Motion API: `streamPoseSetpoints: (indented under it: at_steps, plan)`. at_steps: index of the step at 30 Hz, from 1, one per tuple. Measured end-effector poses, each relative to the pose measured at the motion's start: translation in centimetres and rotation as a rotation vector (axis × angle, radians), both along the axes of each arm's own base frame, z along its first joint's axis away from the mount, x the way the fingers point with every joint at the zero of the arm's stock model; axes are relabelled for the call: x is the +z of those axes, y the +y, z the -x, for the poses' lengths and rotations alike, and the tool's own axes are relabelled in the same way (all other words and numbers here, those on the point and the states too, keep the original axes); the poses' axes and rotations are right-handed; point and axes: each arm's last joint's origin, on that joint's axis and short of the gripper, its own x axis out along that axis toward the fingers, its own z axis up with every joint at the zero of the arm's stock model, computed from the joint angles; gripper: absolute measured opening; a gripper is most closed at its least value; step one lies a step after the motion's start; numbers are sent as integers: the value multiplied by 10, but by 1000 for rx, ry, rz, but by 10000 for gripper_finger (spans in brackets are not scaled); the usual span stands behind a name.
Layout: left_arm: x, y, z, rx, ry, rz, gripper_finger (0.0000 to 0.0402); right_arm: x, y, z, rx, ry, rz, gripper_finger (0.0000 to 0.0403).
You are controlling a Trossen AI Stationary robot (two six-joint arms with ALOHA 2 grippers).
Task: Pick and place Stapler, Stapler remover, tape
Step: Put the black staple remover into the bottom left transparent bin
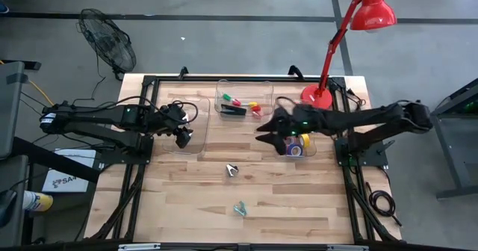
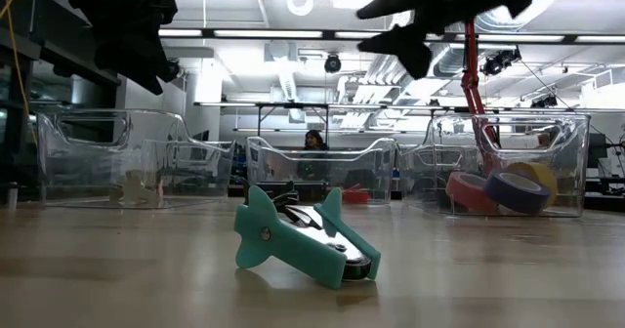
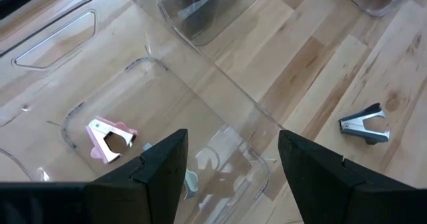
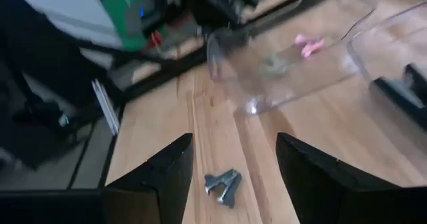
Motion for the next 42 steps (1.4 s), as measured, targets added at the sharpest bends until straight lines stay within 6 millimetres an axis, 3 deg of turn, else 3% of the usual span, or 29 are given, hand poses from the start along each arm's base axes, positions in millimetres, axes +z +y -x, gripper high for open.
streamPoseSetpoints:
  at_steps: [10, 19, 27, 42]
  plan:
    - [0, 0, 0, 0, 0, -5, 230, -20, 2, 65, -76, -307, -18, 207]
    - [0, 0, 0, 2, 0, -4, 230, -37, 2, 109, -89, -411, -32, 206]
    - [0, 0, 0, 15, -6, 5, 230, -47, 5, 129, -144, -466, -12, 206]
    - [0, 0, 0, 25, -10, 11, 230, -68, 10, 149, -141, -514, -32, 206]
